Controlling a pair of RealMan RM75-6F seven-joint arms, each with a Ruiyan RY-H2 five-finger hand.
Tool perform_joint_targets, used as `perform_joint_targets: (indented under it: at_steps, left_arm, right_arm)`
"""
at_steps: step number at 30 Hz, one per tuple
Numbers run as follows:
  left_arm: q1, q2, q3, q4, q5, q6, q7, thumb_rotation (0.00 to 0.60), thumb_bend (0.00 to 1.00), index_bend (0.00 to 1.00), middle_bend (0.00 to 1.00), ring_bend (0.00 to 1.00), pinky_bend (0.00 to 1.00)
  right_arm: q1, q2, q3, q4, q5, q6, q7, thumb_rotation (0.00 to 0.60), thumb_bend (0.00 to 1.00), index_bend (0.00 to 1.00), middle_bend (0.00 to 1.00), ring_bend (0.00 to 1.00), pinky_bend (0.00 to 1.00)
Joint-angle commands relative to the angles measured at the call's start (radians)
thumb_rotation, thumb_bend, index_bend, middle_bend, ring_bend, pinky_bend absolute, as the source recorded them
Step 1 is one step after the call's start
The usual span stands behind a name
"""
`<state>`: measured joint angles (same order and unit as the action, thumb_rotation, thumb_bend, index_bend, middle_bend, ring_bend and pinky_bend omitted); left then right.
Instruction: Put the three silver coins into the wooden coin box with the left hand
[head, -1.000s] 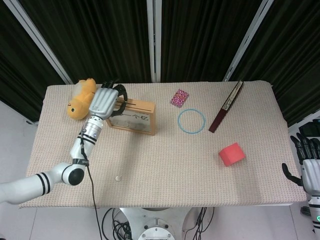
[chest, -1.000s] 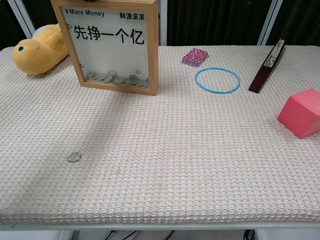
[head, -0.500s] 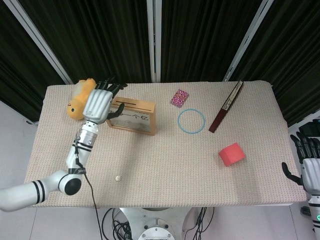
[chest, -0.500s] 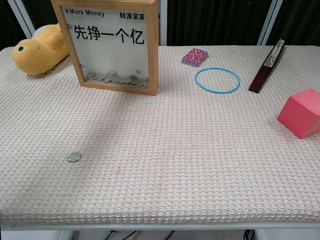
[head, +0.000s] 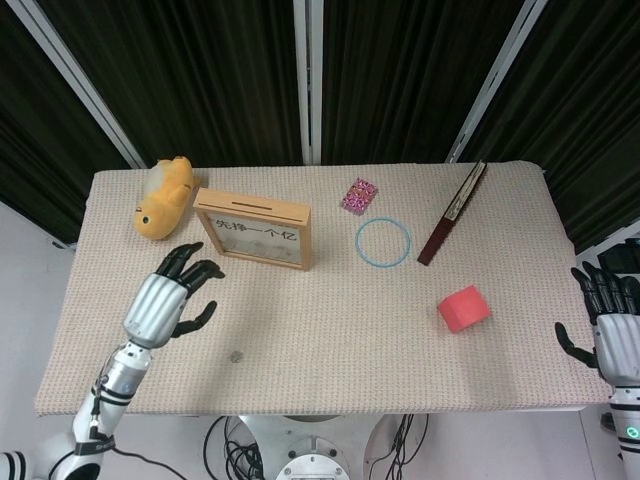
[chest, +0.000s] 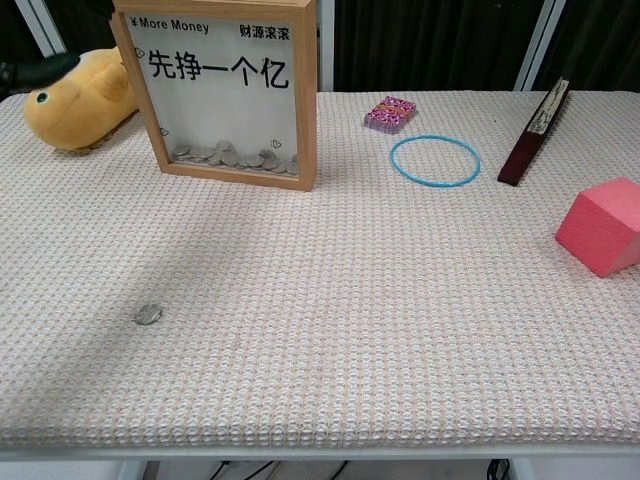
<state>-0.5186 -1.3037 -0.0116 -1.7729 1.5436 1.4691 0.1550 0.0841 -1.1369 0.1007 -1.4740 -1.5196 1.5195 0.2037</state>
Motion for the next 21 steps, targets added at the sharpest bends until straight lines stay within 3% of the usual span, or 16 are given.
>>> perform_joint_targets:
  at_steps: [1, 11, 21]
  left_arm:
    - [0.1, -0.095, 0.091, 0.206, 0.113, 0.092, -0.063, 0.6, 0.37, 0.34, 0.3, 0.09, 0.15]
    - [0.208, -0.271, 0.19, 0.472, 0.208, 0.116, -0.142, 0.6, 0.33, 0.38, 0.3, 0.1, 0.14]
    - [0.202, -0.393, 0.175, 0.622, 0.246, 0.071, -0.179, 0.6, 0.3, 0.36, 0.27, 0.1, 0.14]
  right_arm:
    - [-0.002, 0.0, -0.003, -0.004, -0.004, 0.004, -0.004, 0.6, 0.32, 0.0, 0.0, 0.0, 0.0]
    - [-0.009, -0.004, -0.018, -0.021, -0.013, 0.008, -0.038, 0.6, 0.32, 0.0, 0.0, 0.0, 0.0]
    - [-0.01, -0.007, -0.026, -0.025, -0.015, 0.001, -0.052, 0.6, 0.32, 0.0, 0.0, 0.0, 0.0]
